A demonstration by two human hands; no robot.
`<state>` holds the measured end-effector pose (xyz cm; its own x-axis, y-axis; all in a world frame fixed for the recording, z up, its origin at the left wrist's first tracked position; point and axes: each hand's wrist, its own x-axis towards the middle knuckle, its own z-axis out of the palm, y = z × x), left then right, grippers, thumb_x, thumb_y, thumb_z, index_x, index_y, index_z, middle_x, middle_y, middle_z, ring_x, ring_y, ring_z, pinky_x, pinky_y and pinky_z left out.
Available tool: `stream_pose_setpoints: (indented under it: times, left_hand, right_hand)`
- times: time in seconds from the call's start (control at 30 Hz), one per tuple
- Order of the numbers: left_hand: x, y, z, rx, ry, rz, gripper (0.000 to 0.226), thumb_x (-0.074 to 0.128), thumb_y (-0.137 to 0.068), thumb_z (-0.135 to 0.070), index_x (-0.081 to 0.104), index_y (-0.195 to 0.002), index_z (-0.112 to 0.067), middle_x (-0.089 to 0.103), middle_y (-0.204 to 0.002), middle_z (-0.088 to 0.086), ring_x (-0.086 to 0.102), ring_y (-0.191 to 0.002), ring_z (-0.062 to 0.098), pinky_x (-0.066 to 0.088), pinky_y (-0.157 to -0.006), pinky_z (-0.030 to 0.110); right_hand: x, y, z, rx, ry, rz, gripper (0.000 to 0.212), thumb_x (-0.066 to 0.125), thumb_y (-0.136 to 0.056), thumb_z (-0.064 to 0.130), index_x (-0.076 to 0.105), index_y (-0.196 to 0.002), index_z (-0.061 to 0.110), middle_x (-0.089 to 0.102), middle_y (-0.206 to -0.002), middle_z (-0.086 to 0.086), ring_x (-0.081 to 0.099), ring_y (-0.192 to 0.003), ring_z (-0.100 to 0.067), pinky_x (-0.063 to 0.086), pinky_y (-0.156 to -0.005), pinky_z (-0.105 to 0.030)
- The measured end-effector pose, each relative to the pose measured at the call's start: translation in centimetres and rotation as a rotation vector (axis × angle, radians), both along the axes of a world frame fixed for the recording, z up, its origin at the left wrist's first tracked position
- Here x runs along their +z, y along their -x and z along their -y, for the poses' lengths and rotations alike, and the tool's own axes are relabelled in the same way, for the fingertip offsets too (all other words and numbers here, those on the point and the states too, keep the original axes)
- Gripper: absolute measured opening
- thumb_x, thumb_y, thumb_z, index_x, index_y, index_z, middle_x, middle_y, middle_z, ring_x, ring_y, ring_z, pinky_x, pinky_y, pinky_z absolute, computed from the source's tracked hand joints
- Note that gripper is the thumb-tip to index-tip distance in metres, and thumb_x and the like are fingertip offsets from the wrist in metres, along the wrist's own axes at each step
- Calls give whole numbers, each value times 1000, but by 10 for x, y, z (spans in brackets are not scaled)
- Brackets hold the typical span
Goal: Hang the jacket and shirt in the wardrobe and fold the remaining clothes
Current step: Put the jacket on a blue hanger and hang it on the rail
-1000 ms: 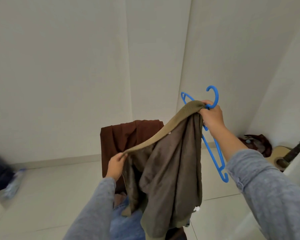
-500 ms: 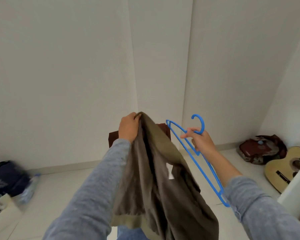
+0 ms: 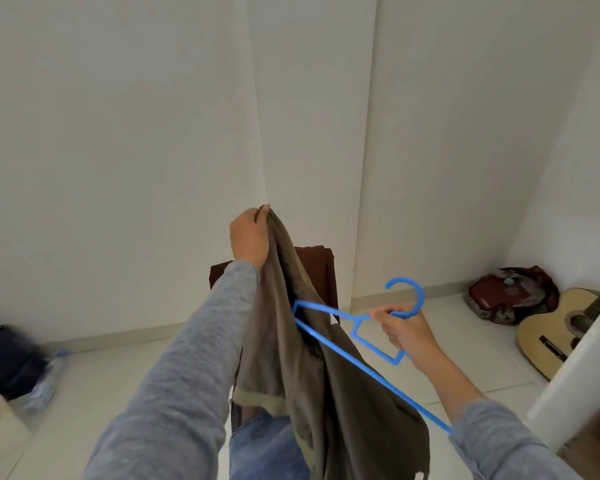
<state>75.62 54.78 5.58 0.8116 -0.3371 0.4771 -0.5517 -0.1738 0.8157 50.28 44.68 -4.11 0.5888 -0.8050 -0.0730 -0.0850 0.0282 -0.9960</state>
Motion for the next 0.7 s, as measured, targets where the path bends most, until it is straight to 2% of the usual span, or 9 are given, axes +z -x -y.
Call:
stream_pose_setpoints:
  times: [0.07, 0.2, 0.3, 0.4, 0.47, 0.53, 0.6, 0.63, 0.7]
  left_hand:
    - [14, 4, 1, -75, 62, 42, 45, 50, -96, -30, 41, -57, -10, 39, -53, -1, 34, -51, 9, 33, -52, 14]
    - [47, 27, 3, -208, 49, 160, 50, 55, -94, -31, 31, -52, -18, 30, -49, -5, 28, -49, 7, 27, -51, 20]
    - [65, 36, -7, -345, -28, 194, 51, 58, -91, -35, 35, -53, -10, 32, -51, 0, 30, -51, 10, 27, -52, 24]
    - [77, 36, -32, -540, -286, 151, 54, 60, -89, -40, 49, -66, 7, 42, -61, 11, 38, -59, 16, 33, -58, 30]
    - [80, 36, -52, -627, -571, 89, 40, 62, -89, -39, 66, -80, 0, 61, -73, 11, 52, -66, 14, 46, -67, 33]
    - [72, 40, -66, -716, -847, -90, 27, 62, -89, -37, 71, -96, -12, 68, -88, 2, 62, -76, 9, 53, -73, 26]
    - [56, 47, -72, -794, -985, -297, 21, 61, -90, -33, 64, -86, -13, 64, -85, 2, 63, -75, 12, 56, -72, 24]
    - [47, 52, -71, -805, -1009, -316, 23, 61, -90, -32, 58, -76, -14, 61, -79, 2, 62, -72, 12, 56, -73, 25]
    - [33, 58, -64, -772, -1035, -138, 35, 61, -90, -31, 46, -62, -17, 51, -70, -1, 52, -62, 8, 48, -70, 23]
  right_hand:
    - [-4, -7, -6, 28, 61, -108, 9, 67, -83, 12, 70, -78, 5, 41, -48, 1, 30, -39, -8, 27, -38, -17]
    - [12, -41, -19, -76, 166, -21, 28, 68, -83, 13, 55, -58, 11, 45, -44, 8, 41, -40, -4, 32, -40, -11]
    - [33, -64, -23, -214, 241, 32, 31, 68, -83, 15, 48, -60, 9, 47, -54, 1, 46, -50, -10, 36, -44, -7]
    - [52, -76, -22, -289, 206, 101, 33, 67, -84, 15, 44, -60, 11, 45, -56, 1, 43, -50, -10, 37, -47, -13]
    - [59, -80, -20, -310, 184, 152, 34, 67, -83, 14, 43, -58, 11, 45, -55, -1, 42, -50, -12, 37, -51, -19]
    - [60, -82, -19, -316, 151, 197, 31, 69, -80, 14, 46, -59, 9, 48, -56, -4, 43, -52, -15, 38, -54, -26]
    - [61, -84, -21, -298, 93, 231, 30, 70, -78, 15, 49, -58, 10, 49, -56, -5, 43, -52, -17, 38, -54, -30]
    - [60, -86, -24, -286, 65, 245, 31, 71, -77, 14, 49, -56, 12, 49, -54, -5, 44, -51, -18, 38, -53, -30]
    - [59, -88, -29, -259, 19, 283, 32, 71, -79, 12, 51, -54, 13, 48, -51, -3, 43, -47, -15, 37, -48, -26]
